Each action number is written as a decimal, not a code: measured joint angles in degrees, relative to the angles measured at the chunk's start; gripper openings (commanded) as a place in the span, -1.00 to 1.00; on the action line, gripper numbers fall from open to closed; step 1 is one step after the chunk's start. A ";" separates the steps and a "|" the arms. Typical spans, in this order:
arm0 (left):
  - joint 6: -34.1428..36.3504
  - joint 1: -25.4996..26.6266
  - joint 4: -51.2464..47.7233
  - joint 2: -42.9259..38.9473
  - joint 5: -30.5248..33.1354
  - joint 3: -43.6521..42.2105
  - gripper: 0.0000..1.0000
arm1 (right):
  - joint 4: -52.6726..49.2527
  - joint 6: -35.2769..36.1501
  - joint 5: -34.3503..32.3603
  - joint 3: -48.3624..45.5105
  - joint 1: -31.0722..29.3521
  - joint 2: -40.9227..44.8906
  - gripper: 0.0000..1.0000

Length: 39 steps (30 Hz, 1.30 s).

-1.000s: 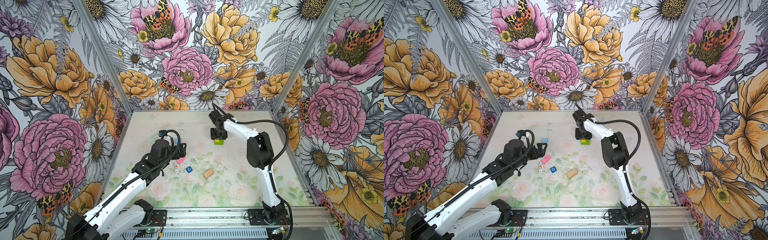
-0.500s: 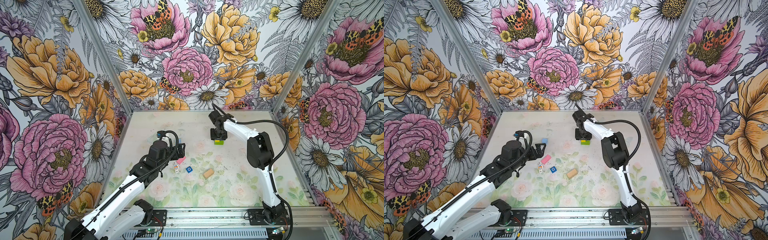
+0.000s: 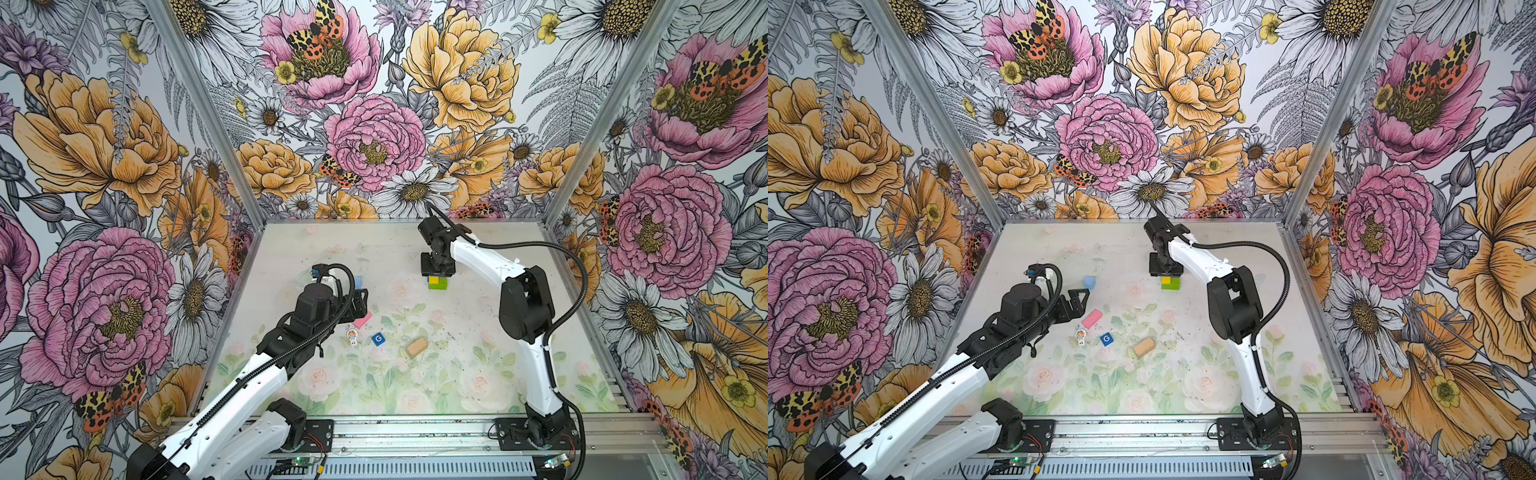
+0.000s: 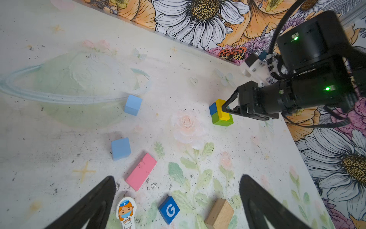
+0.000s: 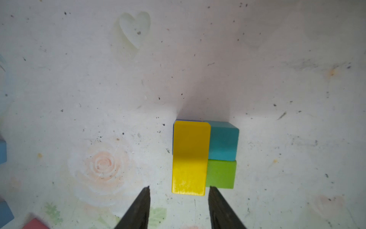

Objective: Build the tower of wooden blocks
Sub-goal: 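Raise the right gripper and move it over the pink bar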

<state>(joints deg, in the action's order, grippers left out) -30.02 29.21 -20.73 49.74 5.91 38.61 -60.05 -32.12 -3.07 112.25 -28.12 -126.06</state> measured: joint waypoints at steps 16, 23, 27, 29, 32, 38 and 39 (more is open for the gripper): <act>-4.20 0.02 -4.83 -11.43 -0.02 -8.04 0.98 | -0.59 -3.28 -0.92 -5.42 -11.10 8.61 0.33; -8.35 0.85 -8.20 -20.20 -0.04 -14.14 0.98 | 2.29 -9.44 -1.25 -7.48 -19.52 8.37 0.54; -10.27 1.29 -9.94 -24.68 -0.02 -15.67 0.97 | 3.98 -13.62 -1.86 -7.19 -23.21 6.91 0.57; -10.78 1.51 -10.69 -26.47 -0.02 -16.06 0.97 | 4.33 -15.54 -2.21 -6.25 -24.17 5.14 0.57; -11.67 1.84 -11.34 -28.79 -0.02 -16.79 0.96 | 5.11 -18.27 -3.04 -5.31 -24.81 2.03 0.57; -12.09 2.84 -12.13 -30.56 0.00 -17.07 0.96 | 5.05 -22.71 -4.37 -3.50 -25.22 -2.21 0.58; -12.09 3.04 -12.15 -30.69 0.02 -17.07 0.96 | 5.05 -23.34 -4.50 -2.80 -25.24 -2.78 0.58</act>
<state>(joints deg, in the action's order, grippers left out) -42.11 32.25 -32.88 19.05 5.93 21.54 -55.00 -55.46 -7.57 109.45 -53.36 -128.84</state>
